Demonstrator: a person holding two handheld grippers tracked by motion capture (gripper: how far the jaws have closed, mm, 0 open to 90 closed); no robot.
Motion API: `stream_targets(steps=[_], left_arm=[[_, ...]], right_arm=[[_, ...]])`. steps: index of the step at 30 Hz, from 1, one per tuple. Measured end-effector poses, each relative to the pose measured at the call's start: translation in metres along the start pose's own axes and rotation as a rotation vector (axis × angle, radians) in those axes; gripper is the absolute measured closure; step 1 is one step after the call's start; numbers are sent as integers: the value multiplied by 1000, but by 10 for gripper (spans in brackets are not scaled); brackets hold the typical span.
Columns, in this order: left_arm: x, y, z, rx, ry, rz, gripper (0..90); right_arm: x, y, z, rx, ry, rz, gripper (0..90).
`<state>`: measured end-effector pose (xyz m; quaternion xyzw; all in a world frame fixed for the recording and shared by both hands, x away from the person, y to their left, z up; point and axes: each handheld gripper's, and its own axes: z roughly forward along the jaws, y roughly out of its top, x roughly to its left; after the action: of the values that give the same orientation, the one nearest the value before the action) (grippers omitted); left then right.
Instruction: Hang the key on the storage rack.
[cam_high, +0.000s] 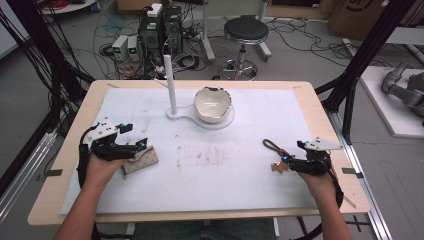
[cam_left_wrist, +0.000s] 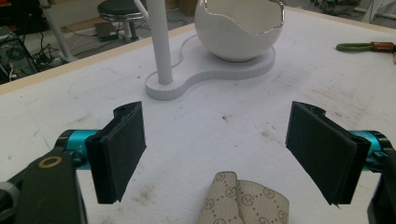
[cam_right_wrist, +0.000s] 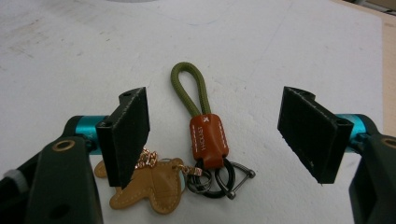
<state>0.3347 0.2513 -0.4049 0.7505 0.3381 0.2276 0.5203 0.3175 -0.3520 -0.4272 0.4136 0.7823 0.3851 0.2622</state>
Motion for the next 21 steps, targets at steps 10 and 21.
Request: stream_targets(steps=[10, 21], left_arm=[[-3, -1, -1, 11, -1, 20, 199], [1, -6, -9, 20, 8, 14, 199]], right_arm=[[-1, -2, 1, 9, -5, -8, 256], [5, 5, 10, 25, -7, -30, 256]])
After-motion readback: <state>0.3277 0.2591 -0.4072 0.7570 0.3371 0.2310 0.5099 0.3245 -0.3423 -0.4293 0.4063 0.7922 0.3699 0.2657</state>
